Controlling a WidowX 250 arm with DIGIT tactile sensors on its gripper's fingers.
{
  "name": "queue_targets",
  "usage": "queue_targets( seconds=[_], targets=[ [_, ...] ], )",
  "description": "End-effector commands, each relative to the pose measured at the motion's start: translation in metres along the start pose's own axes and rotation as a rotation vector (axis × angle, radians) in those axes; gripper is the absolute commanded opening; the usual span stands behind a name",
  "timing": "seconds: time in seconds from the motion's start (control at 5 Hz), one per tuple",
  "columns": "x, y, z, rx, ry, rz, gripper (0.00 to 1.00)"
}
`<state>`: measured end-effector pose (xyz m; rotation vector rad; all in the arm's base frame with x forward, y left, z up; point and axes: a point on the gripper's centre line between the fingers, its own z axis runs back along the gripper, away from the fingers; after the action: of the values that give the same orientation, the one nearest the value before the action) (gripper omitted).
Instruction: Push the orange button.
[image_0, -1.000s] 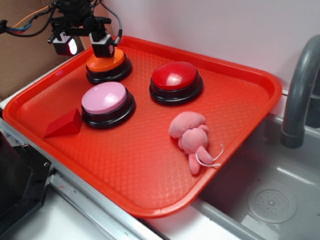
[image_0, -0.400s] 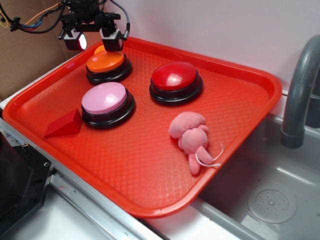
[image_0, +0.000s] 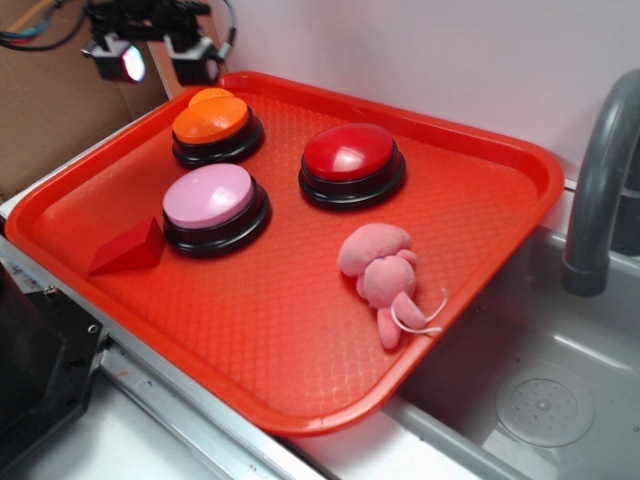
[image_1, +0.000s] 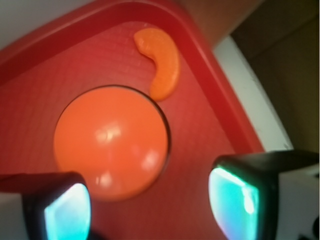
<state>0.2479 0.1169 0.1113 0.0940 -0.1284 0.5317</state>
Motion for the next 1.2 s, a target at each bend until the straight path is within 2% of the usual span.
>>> queue_targets(
  seconds=[0.0, 1.0],
  targets=[
    [-0.006, 0.012, 0.047, -0.040, -0.050, 0.012, 1.00],
    [-0.016, 0.013, 0.063, -0.063, -0.058, -0.051, 1.00]
  ],
)
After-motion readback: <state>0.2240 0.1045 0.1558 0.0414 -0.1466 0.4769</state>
